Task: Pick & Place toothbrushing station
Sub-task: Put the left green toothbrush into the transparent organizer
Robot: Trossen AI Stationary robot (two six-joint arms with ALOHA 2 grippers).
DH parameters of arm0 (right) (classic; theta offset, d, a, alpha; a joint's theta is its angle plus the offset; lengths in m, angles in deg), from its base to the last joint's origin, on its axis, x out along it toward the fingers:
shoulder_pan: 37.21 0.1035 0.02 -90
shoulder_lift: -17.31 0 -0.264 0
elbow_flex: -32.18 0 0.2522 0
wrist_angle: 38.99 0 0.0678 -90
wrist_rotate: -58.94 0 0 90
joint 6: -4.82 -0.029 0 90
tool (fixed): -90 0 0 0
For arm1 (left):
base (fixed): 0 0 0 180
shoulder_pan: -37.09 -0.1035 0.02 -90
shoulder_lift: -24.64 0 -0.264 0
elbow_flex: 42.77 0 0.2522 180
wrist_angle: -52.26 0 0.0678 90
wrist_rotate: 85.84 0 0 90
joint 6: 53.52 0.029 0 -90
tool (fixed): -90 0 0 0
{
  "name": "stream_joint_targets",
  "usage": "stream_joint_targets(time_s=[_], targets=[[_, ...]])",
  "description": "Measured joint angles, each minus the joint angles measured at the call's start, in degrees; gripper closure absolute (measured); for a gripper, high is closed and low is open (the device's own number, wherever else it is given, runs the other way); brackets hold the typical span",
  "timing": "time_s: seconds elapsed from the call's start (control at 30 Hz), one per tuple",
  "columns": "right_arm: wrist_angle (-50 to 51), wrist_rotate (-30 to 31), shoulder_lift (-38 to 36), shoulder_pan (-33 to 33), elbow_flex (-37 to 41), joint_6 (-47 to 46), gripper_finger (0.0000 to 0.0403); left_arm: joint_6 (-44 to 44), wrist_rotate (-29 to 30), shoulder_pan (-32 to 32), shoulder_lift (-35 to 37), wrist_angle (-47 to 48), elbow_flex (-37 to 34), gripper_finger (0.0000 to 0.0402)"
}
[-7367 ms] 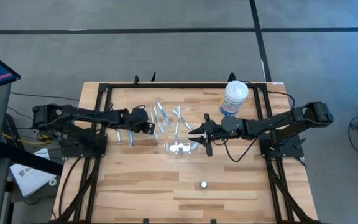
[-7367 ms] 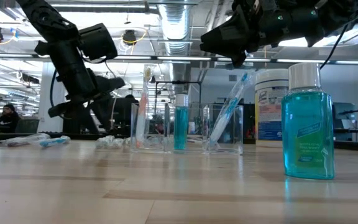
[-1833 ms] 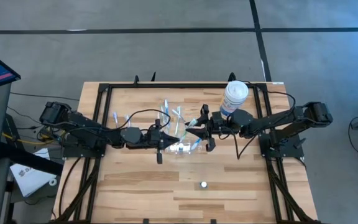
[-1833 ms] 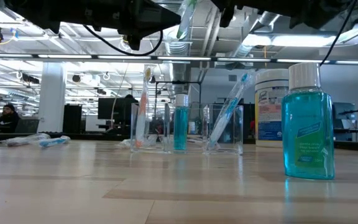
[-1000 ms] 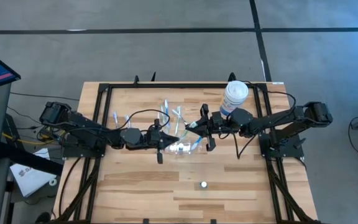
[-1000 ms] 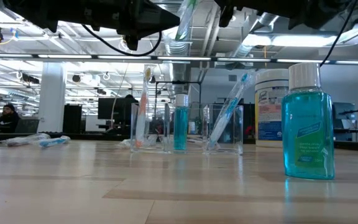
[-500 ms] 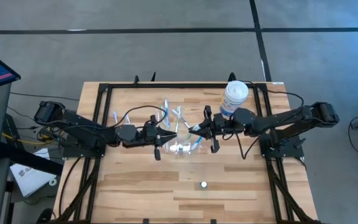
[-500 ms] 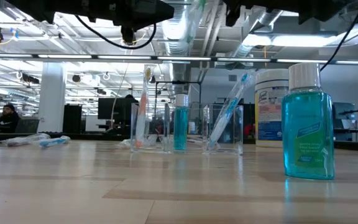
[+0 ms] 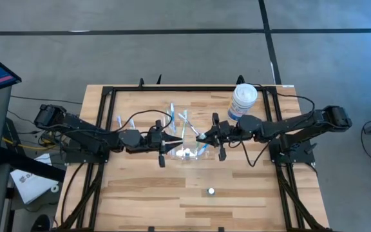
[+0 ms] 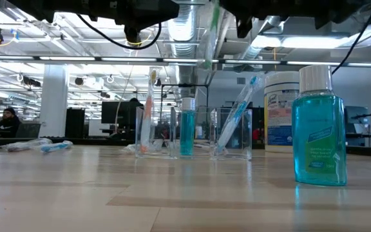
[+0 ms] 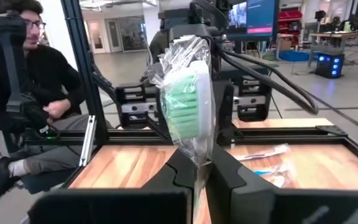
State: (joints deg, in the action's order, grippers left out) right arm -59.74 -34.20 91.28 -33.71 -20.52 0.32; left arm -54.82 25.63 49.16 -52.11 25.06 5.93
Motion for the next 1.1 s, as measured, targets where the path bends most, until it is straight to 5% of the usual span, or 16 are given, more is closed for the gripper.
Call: stream_joint_targets(time_s=[0.6,1.1], targets=[[6.2,5.6,0.0,2.5,0.1,1.7,0.0398,0.0,-0.1,0.0,-0.1,0.3,0.0,0.0344],[1.5,7.3,-6.2,1.6,9.4,-0.7,0.0398,0.0,-0.1,-0.1,-0.1,0.3,0.0,0.0344]])
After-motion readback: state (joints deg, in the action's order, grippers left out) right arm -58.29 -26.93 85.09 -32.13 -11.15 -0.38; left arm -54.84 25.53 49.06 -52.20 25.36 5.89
